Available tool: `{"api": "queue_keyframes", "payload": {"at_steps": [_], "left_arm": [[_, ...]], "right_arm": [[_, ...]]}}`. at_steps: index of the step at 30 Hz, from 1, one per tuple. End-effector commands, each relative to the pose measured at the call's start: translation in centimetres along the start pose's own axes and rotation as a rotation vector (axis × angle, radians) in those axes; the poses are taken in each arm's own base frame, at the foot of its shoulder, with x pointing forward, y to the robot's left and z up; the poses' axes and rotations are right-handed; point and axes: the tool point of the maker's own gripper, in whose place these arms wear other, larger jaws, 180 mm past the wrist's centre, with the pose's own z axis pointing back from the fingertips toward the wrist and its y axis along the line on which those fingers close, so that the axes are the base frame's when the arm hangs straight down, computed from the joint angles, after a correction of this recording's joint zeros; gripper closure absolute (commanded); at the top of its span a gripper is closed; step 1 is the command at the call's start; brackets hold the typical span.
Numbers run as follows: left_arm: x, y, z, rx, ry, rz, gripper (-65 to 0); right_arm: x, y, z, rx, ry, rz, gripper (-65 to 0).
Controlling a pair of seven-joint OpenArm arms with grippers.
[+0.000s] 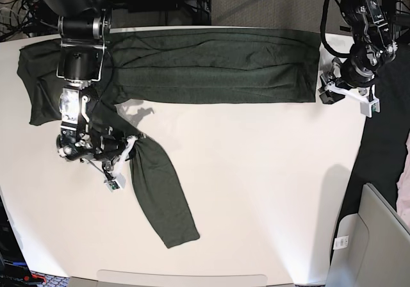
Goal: Fold the T-shirt properly
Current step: 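Grasp the loose sleeve with the right gripper and lift it over the folded body, then carry the sleeve across the strip toward the left gripper with the right gripper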
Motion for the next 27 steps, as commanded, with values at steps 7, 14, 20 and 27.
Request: {"api": "queue_keyframes", "payload": {"at_steps": [7, 14, 20, 27], "left_arm": [[1.3, -0.2, 0.5, -0.006, -0.042, -0.016, -29.9], [1.0, -0.5, 0.3, -0.015, -0.037, -0.008, -26.7], [0.8, -0.6, 0.2, -0.017, -0.033, -0.007, -26.7], [0.8, -0.6, 0.2, -0.016, -0.032, -0.007, -26.7]], "right_arm": [[2.6, 5.0, 5.0, 0.134, -0.154, 0.116, -0.6], [-2.3, 9.1, 8.6, 0.262, -0.187, 0.136, -0.6], [-3.9, 12.2, 11.9, 0.344, -0.23, 0.18, -0.6], [-4.4, 14.7, 13.6, 0.425, -0.267, 0.183, -0.6]]}}
